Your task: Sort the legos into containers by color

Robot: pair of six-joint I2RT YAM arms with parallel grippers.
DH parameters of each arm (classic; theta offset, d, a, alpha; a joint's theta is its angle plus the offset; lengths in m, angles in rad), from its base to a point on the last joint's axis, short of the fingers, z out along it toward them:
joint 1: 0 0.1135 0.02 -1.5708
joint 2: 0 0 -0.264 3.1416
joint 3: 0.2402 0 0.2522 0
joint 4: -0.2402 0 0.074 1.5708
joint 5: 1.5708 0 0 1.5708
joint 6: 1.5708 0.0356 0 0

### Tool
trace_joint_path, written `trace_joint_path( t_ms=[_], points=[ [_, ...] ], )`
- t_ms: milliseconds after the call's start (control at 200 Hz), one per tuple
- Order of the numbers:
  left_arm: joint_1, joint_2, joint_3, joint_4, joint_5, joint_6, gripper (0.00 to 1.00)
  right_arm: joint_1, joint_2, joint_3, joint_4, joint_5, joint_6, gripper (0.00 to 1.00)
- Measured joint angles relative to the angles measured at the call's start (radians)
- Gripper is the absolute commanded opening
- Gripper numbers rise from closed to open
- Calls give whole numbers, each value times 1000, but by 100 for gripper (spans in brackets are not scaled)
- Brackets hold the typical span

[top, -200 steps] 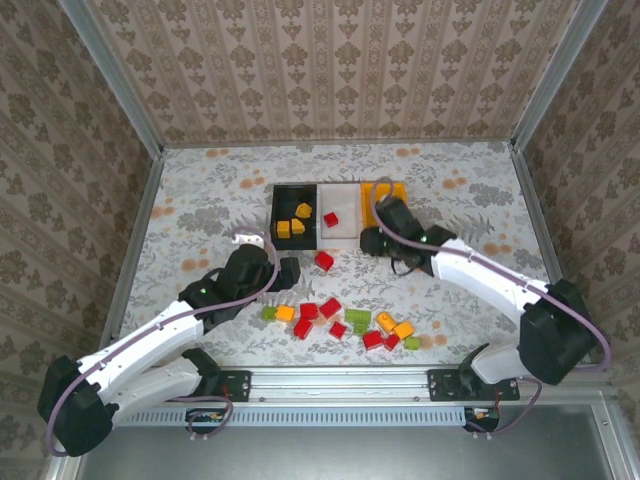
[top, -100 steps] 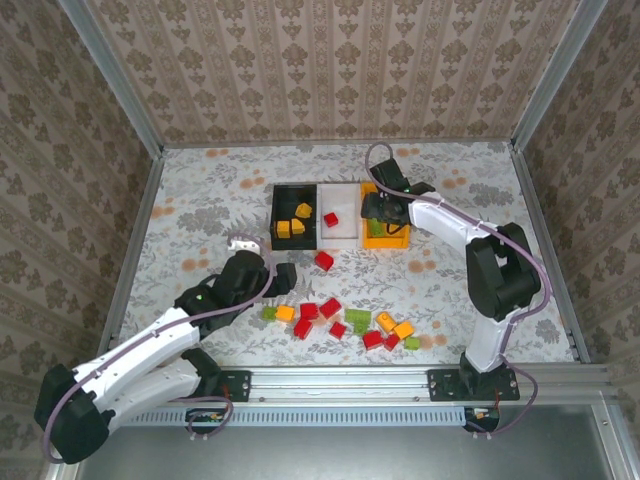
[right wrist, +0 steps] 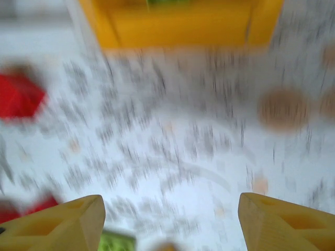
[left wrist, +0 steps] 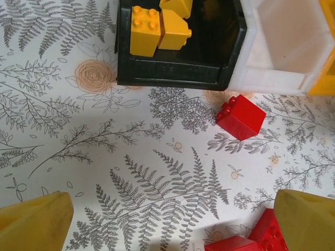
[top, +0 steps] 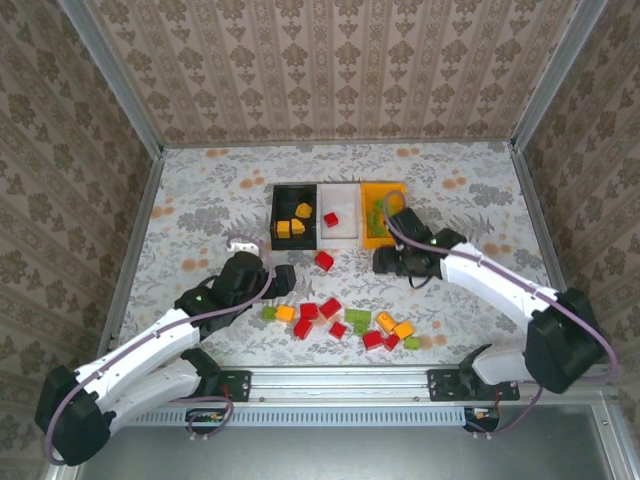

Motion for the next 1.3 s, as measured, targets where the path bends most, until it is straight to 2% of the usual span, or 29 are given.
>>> trace_joint_path(
  t_ms=[180,320,340,365,425,540,715,910,1065,1195,1300],
  points=[
    [33,13,-37,33,28,0,100,60,-136,-111,-164,-43,69,72],
    [57,25,-55,52,50,0,100,106,-162,-137,-224,-98,126,75],
    [60,26,-57,55,54,0,100,111,-162,-146,-223,-109,133,76],
    [64,27,-59,58,58,0,100,117,-163,-166,-220,-129,151,82],
    [70,27,-60,61,66,0,100,125,-167,-214,-212,-165,184,84],
    [81,27,-66,79,80,0,100,128,-168,-290,-181,-218,211,84],
    [100,26,-78,80,97,0,100,158,-129,-304,-63,-283,217,80],
    [114,8,-84,80,104,0,100,216,-13,-244,66,-325,215,76],
    [122,-7,-92,73,108,0,100,260,121,-119,166,-345,200,76],
    [129,-19,-93,61,112,0,100,285,199,-8,203,-362,173,78],
    [130,-30,-93,56,115,0,100,289,200,37,182,-357,143,79]
  ],
)
